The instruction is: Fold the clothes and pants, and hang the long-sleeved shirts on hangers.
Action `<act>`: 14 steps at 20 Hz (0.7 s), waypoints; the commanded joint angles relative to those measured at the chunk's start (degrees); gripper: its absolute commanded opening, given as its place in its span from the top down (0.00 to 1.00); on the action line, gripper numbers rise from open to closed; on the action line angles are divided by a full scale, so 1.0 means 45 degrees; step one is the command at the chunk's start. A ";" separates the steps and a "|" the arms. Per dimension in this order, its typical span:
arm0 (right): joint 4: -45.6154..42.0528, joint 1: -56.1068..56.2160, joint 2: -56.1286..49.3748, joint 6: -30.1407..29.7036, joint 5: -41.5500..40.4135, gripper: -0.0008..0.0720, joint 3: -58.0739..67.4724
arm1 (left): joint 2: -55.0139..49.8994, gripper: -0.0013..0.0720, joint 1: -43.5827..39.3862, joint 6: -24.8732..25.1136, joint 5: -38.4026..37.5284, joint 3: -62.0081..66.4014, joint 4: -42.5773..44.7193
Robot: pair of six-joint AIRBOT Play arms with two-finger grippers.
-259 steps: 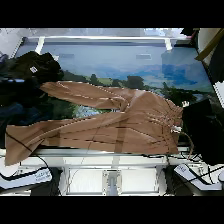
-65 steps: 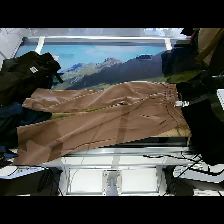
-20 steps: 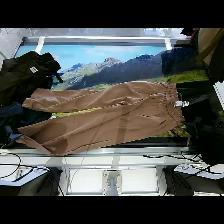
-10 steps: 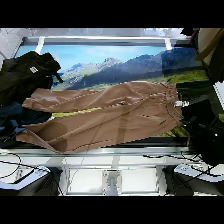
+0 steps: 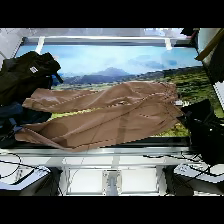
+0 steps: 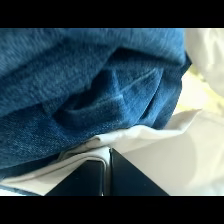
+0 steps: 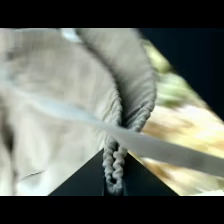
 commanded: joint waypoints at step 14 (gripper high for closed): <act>-0.3847 -0.4265 0.6237 0.2817 0.5994 0.95 0.2715 | 0.2191 0.97 -0.0563 -0.2574 0.0743 0.2637 0.0049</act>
